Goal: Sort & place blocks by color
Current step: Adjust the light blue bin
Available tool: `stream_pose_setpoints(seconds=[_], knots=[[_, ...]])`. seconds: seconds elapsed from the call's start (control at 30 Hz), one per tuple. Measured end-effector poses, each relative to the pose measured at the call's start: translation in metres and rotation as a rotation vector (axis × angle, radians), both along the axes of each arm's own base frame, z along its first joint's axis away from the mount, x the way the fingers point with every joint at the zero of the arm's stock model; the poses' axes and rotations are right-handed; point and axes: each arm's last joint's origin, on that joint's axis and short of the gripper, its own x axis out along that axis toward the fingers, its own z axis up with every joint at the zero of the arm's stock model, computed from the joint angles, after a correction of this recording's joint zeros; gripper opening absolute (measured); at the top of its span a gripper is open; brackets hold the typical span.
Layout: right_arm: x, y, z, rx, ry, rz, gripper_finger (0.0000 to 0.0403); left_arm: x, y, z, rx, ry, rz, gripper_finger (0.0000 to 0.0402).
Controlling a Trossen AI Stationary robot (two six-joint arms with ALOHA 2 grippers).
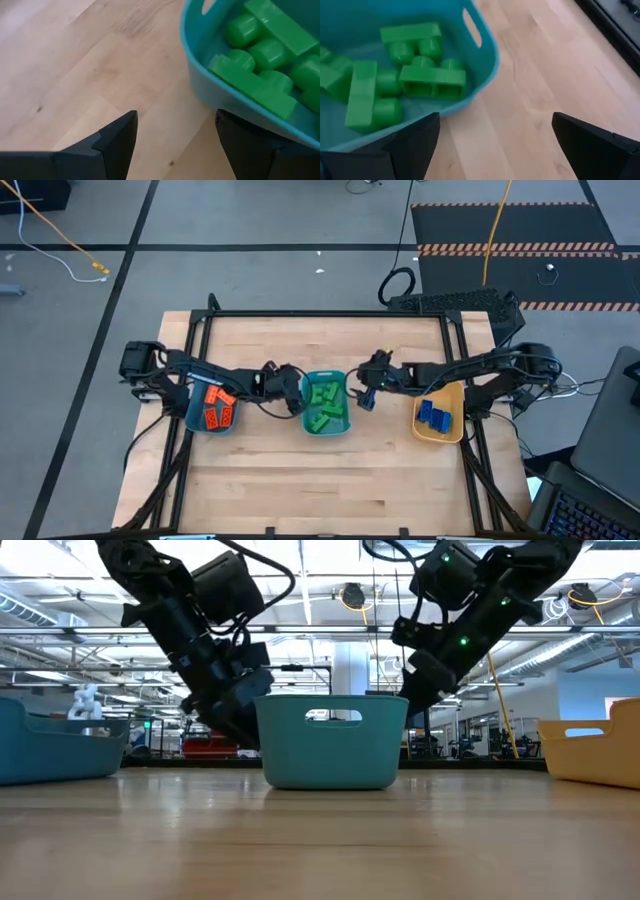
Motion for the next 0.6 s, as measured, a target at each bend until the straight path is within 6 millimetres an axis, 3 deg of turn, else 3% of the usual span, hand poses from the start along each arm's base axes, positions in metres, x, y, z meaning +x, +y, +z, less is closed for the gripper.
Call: stream_pose_setpoints(seconds=[0.37, 0.6], knots=[[0.003, 0.002, -0.016, 0.045, 0.070, 0.036, 0.0377, 0.003, -0.001, 0.001, -0.014, -0.033, -0.009, 0.0269], [0.003, 0.004, -0.017, 0.050, 0.072, 0.039, 0.0377, 0.004, -0.007, 0.002, -0.034, -0.058, -0.003, 0.0269]])
